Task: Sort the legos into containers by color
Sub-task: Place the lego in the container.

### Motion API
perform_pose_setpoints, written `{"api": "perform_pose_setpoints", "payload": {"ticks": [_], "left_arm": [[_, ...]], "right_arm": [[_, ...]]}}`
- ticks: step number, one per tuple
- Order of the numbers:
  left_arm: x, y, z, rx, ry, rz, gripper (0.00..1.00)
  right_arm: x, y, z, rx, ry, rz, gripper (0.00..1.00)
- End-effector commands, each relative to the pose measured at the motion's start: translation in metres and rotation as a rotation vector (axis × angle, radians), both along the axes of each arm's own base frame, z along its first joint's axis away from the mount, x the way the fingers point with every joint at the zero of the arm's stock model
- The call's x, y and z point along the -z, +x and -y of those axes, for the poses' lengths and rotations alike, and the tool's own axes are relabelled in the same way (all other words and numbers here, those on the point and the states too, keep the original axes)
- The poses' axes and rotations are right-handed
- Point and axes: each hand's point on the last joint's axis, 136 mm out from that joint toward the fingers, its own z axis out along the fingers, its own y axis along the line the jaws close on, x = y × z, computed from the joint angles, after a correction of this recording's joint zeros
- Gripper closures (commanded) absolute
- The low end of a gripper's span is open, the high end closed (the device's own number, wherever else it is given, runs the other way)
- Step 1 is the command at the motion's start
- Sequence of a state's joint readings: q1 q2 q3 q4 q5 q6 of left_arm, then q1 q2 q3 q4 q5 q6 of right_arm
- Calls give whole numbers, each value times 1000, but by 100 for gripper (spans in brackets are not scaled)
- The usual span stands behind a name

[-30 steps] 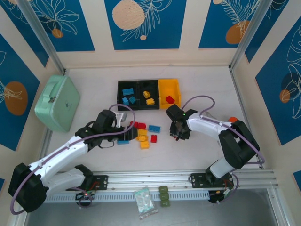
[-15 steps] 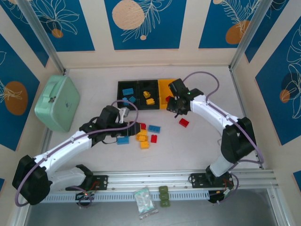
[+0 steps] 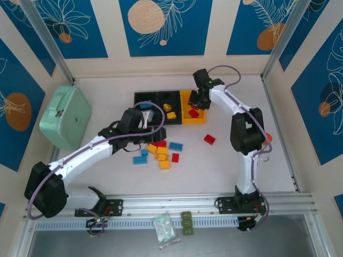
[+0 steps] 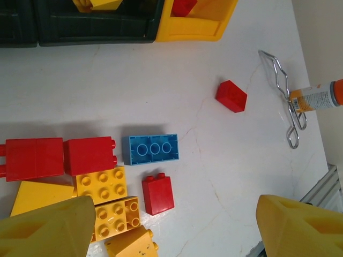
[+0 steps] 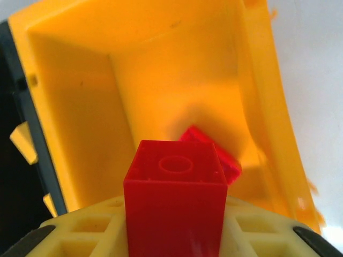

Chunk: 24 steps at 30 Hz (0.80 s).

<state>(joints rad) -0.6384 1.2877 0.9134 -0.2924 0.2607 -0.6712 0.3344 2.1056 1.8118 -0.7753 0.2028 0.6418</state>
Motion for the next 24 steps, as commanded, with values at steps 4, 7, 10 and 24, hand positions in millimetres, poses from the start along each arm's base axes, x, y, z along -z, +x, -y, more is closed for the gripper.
{"api": "perform_pose_setpoints", "payload": {"ticks": [4,7,10,24], "left_arm": [[-1,-1,-1,7,16,16,22],[0,-2,-3,2,22,15,22],[3,-3,-4,-5,24,9,22],[11,-16,-8,18,13,-2,22]], "right_arm": [[10,15,-11,-58,27,-51,61],[12,20,-12,-62,27,-55,58],[12,23,-14,-69,27,-50,53],[-54,-40,-14,-114,19,76,50]]}}
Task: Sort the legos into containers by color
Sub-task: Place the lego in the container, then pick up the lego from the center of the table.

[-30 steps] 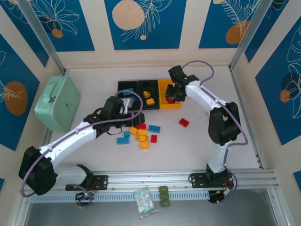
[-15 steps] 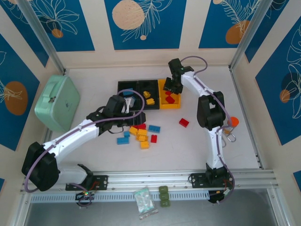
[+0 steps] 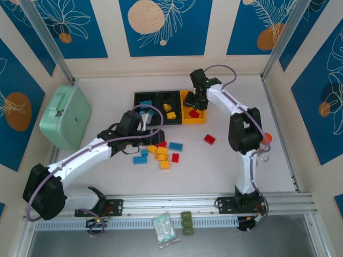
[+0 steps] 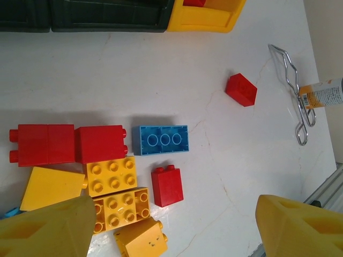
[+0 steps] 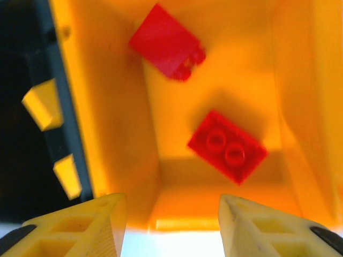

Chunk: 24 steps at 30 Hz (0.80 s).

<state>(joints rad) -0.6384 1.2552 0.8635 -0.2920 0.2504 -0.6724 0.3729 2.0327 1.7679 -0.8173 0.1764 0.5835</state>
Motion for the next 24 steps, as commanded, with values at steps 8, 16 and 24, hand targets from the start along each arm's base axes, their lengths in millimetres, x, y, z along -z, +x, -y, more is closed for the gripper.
{"api": "perform_pose_setpoints", "payload": {"ticks": [8,16,24], "left_arm": [[2,-27,22,144,-83,11,22],[3,-34,51,228,-52,47,22],[7,-50,80,328,-6,63,22]], "right_arm": [[-32,-83,24,7,7,74,45],[3,-126,58,120,-56,-1,34],[47,-131,77,223,-111,-74,33]]}}
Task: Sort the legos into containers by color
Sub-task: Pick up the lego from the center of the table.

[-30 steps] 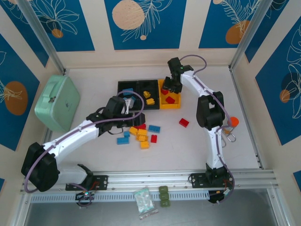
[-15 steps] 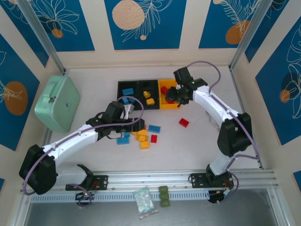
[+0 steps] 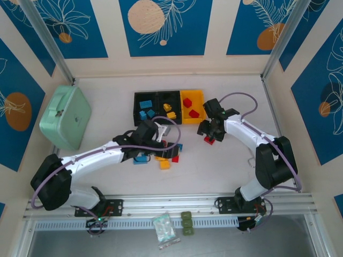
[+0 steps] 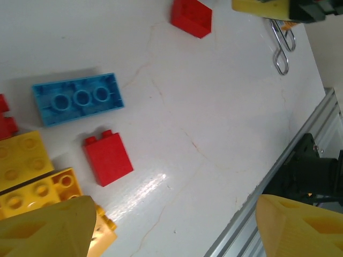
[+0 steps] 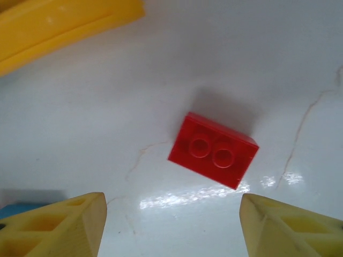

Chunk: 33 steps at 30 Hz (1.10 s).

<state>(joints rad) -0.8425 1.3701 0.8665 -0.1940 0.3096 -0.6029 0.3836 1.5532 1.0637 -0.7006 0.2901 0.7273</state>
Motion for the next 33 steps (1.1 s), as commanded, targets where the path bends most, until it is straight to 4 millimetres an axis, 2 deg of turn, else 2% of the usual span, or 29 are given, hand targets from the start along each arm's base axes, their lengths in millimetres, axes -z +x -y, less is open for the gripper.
{"api": "perform_pose_setpoints", "payload": {"ticks": [1,5,12,16,19,27,33], "left_arm": [[-12,1,13,39,-10,52,23],[-7,-3,13,39,1,42,23],[-2,-4,8,21,14,37,23],[2,-3,8,17,16,29,23],[2,-3,9,18,15,28,23],[-1,-1,9,8,13,36,23],[-9,5,6,-22,11,48,22]], "right_arm": [[13,8,8,69,-33,-1,32],[30,9,12,94,-56,-49,31],[48,6,15,119,-79,-95,30],[51,5,13,113,-75,-95,42],[46,6,11,100,-73,-78,49],[15,11,5,59,-68,-16,51],[-16,26,-10,9,-40,52,51]]}}
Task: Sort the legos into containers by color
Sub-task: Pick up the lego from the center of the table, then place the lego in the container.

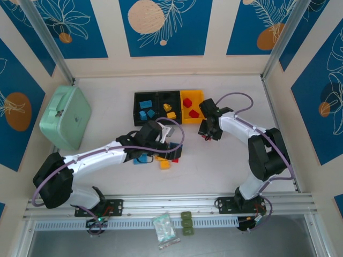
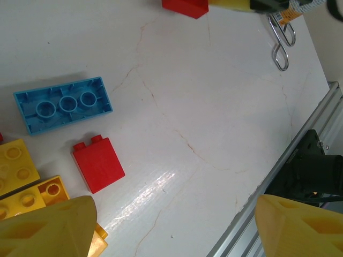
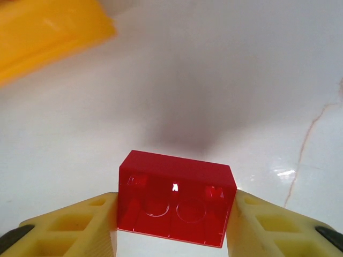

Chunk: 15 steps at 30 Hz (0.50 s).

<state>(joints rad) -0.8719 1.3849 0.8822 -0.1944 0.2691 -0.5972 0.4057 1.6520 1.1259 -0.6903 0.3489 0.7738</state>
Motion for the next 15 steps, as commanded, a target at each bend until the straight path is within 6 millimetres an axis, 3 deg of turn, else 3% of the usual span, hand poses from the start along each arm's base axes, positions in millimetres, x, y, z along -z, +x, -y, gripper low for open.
{"api": "perform_pose_setpoints", "payload": {"ticks": [1,10,15], "left_arm": [[-11,7,-2,-35,-5,21,23],[-18,25,-21,-123,28,38,22],[-27,42,-31,-168,41,58,22]], "right_arm": [[-31,12,-8,-42,13,65,51],[-63,74,-25,-84,17,133,51],[-68,115,-29,-79,27,146,51]]}}
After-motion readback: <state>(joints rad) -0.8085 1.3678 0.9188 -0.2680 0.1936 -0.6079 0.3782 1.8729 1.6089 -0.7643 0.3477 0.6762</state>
